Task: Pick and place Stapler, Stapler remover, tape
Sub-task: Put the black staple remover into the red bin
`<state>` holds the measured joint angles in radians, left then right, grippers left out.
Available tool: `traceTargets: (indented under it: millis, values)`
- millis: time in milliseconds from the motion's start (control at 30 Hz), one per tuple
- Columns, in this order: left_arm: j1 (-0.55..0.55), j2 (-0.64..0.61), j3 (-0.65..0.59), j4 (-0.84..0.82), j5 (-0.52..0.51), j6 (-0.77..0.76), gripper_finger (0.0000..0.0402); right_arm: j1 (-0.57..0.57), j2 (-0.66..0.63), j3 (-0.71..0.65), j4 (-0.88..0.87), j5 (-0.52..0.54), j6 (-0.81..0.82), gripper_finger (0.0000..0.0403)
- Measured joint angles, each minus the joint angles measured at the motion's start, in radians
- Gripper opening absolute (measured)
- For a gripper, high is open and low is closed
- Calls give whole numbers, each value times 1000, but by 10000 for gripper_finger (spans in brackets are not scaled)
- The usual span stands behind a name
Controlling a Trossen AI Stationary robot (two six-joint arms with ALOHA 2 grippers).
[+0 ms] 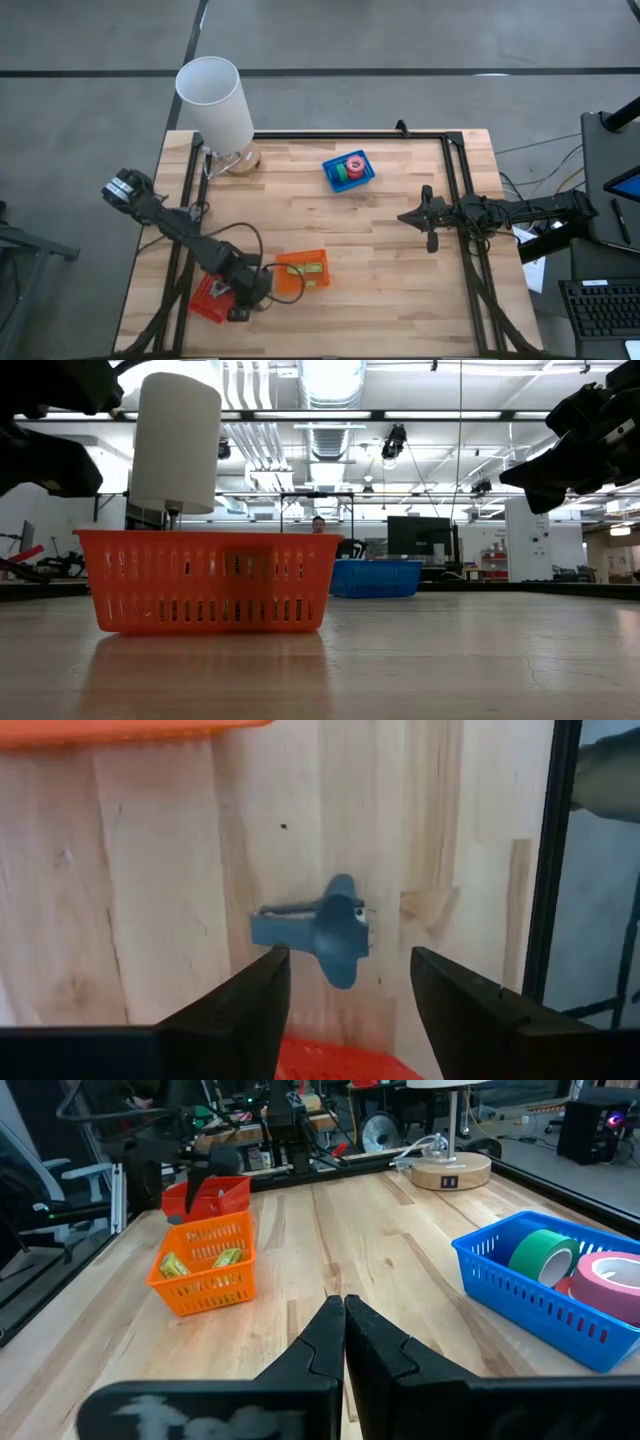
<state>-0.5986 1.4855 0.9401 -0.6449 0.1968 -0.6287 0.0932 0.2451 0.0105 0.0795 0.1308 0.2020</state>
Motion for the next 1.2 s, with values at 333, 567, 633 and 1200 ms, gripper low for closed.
traceTargets:
  millis: [333, 567, 633, 1200]
  values:
    - [-40, 30, 0, 9, -68, -99, 208, 0, 0, 0, 0, 0, 0, 9]
    - [-41, 95, 0, 18, -60, -107, 208, 0, 0, 0, 0, 0, 0, 8]
    - [-42, 106, 2, 27, -56, -107, 208, 0, 0, 0, 0, 0, 0, 9]
    - [-42, 111, 1, 51, -94, -129, 118, 0, 0, 0, 0, 0, 0, 9]
